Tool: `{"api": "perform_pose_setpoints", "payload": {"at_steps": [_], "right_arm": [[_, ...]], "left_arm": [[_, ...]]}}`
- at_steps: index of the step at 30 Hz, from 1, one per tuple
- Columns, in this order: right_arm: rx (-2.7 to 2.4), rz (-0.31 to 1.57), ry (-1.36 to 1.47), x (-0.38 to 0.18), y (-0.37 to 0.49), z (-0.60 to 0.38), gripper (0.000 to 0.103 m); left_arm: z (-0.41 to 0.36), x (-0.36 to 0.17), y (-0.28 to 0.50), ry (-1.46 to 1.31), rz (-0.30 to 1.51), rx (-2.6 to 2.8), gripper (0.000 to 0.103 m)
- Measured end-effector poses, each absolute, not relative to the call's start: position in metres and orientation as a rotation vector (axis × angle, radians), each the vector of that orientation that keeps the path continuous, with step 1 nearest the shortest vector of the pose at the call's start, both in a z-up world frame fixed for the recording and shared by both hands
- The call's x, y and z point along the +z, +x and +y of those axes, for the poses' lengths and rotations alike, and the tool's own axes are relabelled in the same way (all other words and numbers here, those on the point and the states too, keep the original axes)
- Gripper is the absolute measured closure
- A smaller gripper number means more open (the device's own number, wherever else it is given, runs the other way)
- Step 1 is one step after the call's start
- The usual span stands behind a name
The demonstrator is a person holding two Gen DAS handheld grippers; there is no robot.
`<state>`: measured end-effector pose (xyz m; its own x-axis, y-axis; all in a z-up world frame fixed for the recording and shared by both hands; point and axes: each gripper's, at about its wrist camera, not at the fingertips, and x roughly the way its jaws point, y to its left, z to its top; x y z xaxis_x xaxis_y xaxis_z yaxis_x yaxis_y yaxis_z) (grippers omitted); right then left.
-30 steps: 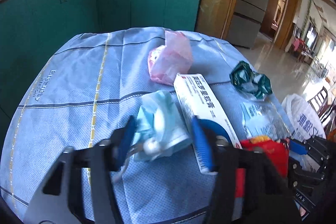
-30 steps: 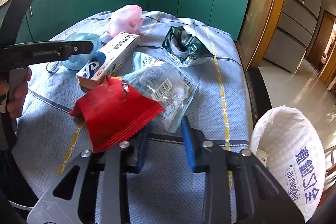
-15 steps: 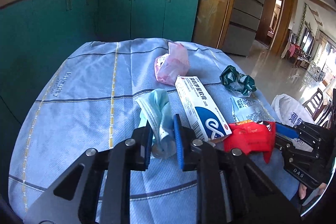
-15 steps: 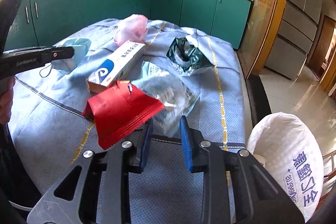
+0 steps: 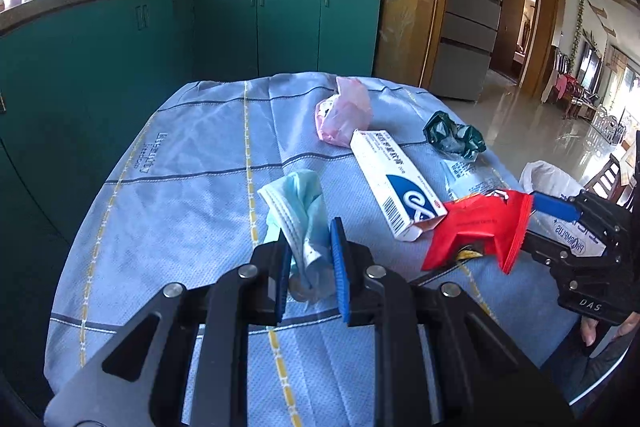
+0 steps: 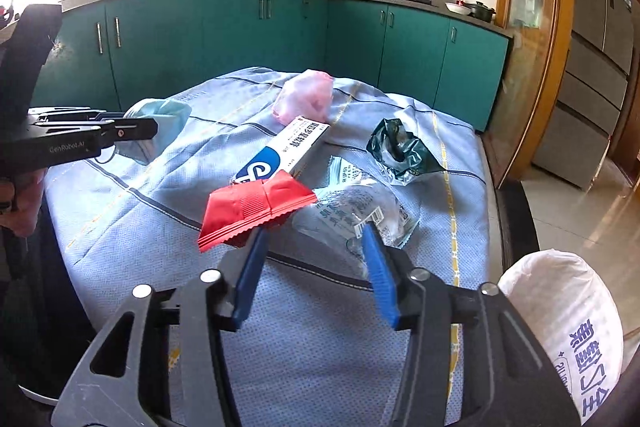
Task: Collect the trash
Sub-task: 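Lift the face mask with the left tool while the right tool grasps the red wrapper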
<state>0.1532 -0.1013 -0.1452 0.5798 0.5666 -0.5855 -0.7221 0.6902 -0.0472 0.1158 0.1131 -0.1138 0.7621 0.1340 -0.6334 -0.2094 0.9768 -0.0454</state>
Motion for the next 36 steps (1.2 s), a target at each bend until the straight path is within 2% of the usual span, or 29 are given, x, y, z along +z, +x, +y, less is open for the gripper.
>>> {"api": "perform_pose_setpoints", "payload": {"at_steps": [4, 6, 15, 30, 31, 32, 36], "right_arm": [[0.738, 0.571, -0.3, -0.146, 0.154, -0.107, 0.031], [0.727, 0.574, -0.284, -0.146, 0.156, -0.115, 0.029], [0.722, 0.553, -0.195, -0.138, 0.157, -0.138, 0.029], [0.743, 0.702, -0.411, -0.173, 0.167, -0.058, 0.029], [0.739, 0.706, -0.422, -0.174, 0.167, -0.056, 0.032], [0.745, 0.703, -0.428, -0.175, 0.165, -0.055, 0.044], [0.774, 0.657, -0.474, -0.174, 0.151, -0.053, 0.045]], "left_arm": [[0.118, -0.115, 0.11, -0.129, 0.684, 0.199, 0.082], [0.119, -0.115, 0.108, -0.129, 0.68, 0.197, 0.082], [0.119, -0.115, 0.107, -0.121, 0.676, 0.186, 0.081], [0.11, -0.124, 0.108, -0.097, 0.707, 0.163, 0.081], [0.11, -0.124, 0.107, -0.094, 0.706, 0.163, 0.081], [0.11, -0.124, 0.107, -0.091, 0.703, 0.165, 0.081], [0.11, -0.119, 0.102, -0.093, 0.678, 0.176, 0.081]]}}
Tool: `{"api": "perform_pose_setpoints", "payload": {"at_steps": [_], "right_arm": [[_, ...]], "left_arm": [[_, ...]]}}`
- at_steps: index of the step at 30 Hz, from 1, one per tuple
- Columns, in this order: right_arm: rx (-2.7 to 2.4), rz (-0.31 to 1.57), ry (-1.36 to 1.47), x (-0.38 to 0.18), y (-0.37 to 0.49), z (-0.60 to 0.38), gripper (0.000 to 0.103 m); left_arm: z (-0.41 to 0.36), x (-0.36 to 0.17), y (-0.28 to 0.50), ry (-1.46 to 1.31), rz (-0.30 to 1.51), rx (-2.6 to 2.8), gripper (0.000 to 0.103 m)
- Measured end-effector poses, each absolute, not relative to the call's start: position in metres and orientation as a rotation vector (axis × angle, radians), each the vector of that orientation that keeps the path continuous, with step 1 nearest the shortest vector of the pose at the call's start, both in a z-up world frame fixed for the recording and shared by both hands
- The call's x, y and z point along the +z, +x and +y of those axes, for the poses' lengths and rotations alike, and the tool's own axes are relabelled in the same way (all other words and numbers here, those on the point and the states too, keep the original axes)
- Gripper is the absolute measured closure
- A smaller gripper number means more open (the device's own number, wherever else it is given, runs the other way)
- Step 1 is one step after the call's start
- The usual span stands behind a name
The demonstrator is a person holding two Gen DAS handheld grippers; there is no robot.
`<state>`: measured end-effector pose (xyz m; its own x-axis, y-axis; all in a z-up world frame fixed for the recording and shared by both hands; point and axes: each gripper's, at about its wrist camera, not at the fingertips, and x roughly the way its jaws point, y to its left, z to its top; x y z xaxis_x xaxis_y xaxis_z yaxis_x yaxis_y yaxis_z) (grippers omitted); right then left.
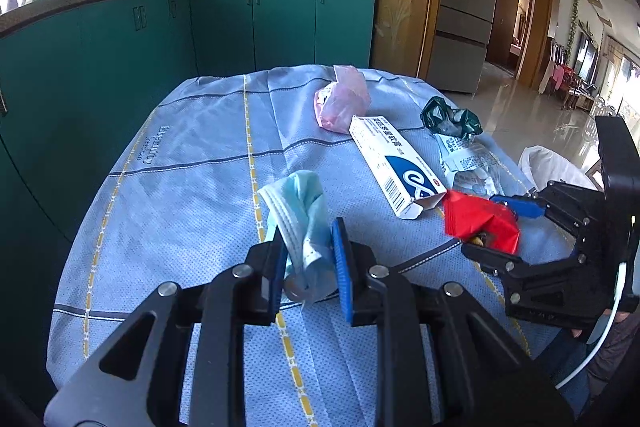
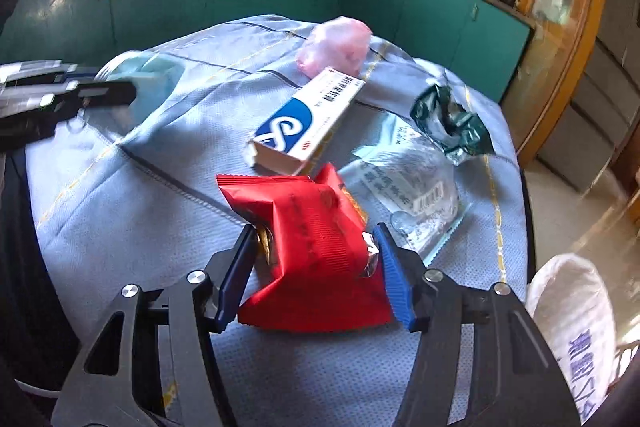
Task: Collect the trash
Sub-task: 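Lift the face mask with the left tool while the right tool grasps the red wrapper, then hold the mask in the left tool while the right tool carries the red wrapper over the wastebasket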
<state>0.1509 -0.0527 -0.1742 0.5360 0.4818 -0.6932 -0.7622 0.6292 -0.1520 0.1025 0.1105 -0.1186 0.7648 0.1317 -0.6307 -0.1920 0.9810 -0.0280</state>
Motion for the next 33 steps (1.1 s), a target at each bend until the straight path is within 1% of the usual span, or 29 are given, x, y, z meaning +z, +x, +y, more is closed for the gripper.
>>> {"api": "perform_pose_setpoints", "payload": {"at_steps": [16, 24, 33], "right_arm": [[0.808, 0.49, -0.3, -0.135, 0.135, -0.097, 0.045], [0.806, 0.38, -0.146, -0.11, 0.126, -0.149, 0.045], [0.627, 0.402, -0.034, -0.11, 0.143, -0.197, 0.045]], "left_arm": [[0.105, -0.086, 0.083, -0.077, 0.587, 0.204, 0.081], [0.097, -0.073, 0.078, -0.067, 0.555, 0.197, 0.081], [0.084, -0.07, 0.083, -0.055, 0.552, 0.166, 0.081]]}}
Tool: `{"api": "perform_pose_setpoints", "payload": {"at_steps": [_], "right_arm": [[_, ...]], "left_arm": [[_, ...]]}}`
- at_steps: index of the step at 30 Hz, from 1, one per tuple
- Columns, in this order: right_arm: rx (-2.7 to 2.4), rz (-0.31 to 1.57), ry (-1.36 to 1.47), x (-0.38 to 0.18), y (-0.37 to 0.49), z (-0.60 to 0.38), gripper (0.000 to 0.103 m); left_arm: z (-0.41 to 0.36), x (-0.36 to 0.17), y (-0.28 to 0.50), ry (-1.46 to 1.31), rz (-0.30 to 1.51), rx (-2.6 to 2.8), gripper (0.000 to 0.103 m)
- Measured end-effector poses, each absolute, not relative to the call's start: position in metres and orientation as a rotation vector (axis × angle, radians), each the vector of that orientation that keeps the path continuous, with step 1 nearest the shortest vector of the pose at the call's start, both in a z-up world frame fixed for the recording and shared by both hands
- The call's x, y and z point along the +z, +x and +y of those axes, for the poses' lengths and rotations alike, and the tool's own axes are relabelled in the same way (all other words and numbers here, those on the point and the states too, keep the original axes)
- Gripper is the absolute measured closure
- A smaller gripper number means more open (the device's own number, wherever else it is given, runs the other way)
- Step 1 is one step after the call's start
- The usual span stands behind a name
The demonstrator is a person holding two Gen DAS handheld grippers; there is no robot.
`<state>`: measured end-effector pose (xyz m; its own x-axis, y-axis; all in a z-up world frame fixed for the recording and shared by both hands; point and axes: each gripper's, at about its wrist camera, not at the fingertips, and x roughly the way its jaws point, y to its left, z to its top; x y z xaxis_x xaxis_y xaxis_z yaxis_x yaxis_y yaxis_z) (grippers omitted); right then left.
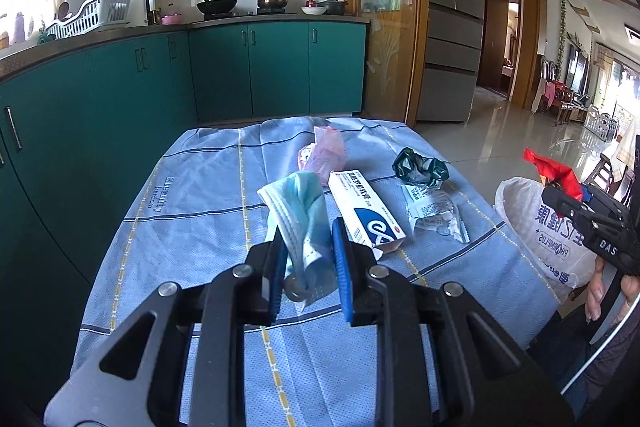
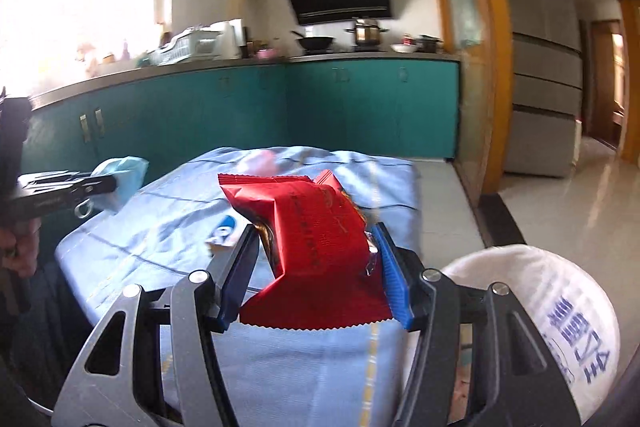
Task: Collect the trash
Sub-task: 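Hold the mask in the left tool while the right tool carries the red wrapper over the wastebasket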
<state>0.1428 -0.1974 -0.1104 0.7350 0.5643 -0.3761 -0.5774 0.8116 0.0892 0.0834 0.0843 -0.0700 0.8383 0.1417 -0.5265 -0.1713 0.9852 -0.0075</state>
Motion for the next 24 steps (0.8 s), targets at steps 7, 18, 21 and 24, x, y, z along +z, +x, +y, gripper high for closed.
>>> {"api": "perform_pose_setpoints", "payload": {"at_steps": [7, 18, 21, 24], "right_arm": [[0.566, 0.421, -0.045, -0.114, 0.15, -0.196, 0.045], [0.493, 0.409, 0.006, -0.114, 0.153, -0.215, 0.045], [0.47, 0.41, 0.0, -0.115, 0.153, -0.219, 0.045], [0.426, 0.416, 0.001, -0.117, 0.154, -0.229, 0.045]], "left_arm": [[0.081, -0.068, 0.083, -0.051, 0.546, 0.16, 0.081], [0.069, -0.06, 0.086, -0.056, 0.527, 0.112, 0.08], [0.065, -0.058, 0.086, -0.054, 0.524, 0.103, 0.08], [0.059, -0.054, 0.088, -0.051, 0.515, 0.091, 0.08]]}}
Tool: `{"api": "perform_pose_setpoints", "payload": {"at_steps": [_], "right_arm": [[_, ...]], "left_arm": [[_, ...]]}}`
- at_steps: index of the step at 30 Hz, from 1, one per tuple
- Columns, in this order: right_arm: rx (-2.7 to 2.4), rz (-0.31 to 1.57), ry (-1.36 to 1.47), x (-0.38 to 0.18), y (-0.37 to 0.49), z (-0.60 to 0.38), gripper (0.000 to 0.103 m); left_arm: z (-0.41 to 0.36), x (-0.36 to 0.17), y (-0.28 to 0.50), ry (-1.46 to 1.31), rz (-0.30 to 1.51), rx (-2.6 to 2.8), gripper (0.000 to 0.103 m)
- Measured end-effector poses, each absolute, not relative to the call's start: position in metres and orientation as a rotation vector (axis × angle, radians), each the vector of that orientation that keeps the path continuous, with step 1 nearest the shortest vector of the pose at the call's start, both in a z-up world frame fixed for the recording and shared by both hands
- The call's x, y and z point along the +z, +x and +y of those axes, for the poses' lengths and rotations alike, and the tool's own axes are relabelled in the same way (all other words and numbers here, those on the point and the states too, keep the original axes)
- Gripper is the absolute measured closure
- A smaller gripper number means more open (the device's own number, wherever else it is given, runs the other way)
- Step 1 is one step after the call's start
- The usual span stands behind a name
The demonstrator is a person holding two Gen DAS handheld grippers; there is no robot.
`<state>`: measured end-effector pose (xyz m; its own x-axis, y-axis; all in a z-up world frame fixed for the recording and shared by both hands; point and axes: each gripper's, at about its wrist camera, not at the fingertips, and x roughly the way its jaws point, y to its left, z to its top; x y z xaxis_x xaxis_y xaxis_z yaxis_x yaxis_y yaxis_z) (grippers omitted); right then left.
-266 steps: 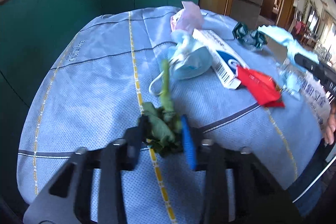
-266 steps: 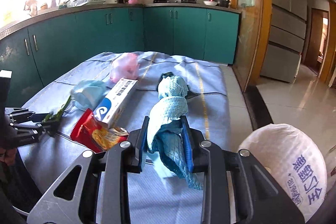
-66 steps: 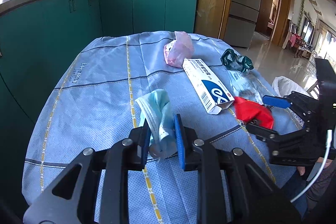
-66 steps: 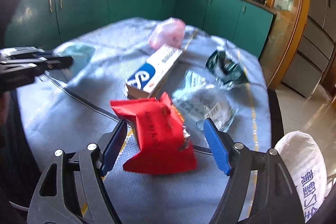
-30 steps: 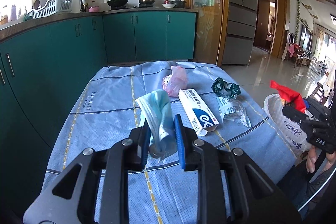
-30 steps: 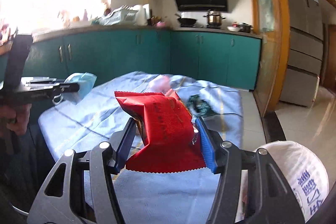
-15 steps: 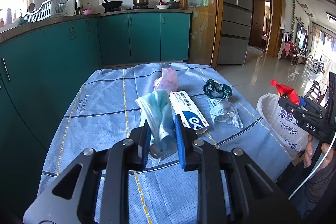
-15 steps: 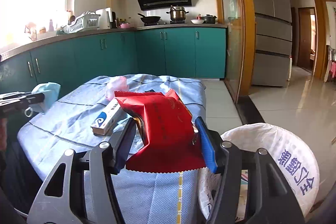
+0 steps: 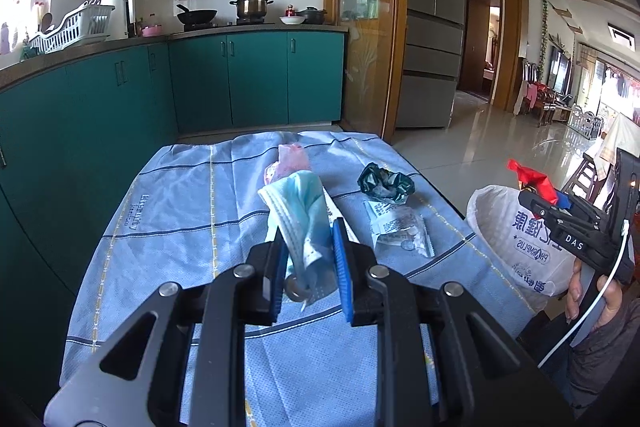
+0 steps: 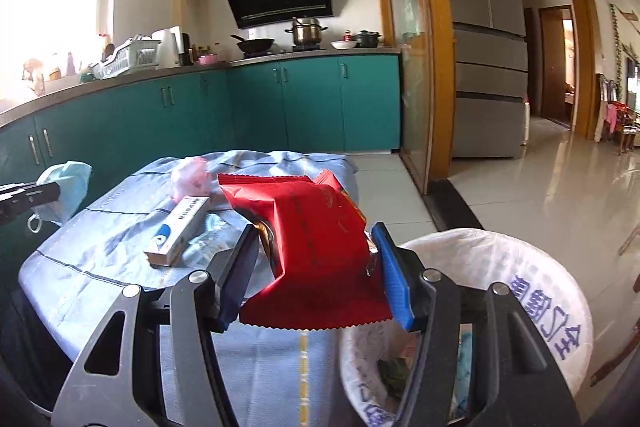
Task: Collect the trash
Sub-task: 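Hold the mask in the left tool while the right tool carries the red wrapper over the wastebasket, then drop the mask with the left tool while the right tool drops the red wrapper into the wastebasket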
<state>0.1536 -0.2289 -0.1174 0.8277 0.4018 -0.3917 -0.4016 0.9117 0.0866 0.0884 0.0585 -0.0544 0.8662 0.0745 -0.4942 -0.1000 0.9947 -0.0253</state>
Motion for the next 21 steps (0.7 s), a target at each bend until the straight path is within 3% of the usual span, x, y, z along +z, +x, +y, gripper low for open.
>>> {"api": "perform_pose_setpoints", "payload": {"at_steps": [9, 21], "right_arm": [[0.24, 0.455, 0.039, -0.129, 0.152, -0.283, 0.045], [0.028, 0.568, 0.182, -0.15, 0.169, -0.34, 0.045]], "left_arm": [[0.011, -0.049, 0.117, -0.047, 0.519, -0.073, 0.08], [-0.107, -0.061, 0.206, -0.032, 0.545, -0.395, 0.08]]}}
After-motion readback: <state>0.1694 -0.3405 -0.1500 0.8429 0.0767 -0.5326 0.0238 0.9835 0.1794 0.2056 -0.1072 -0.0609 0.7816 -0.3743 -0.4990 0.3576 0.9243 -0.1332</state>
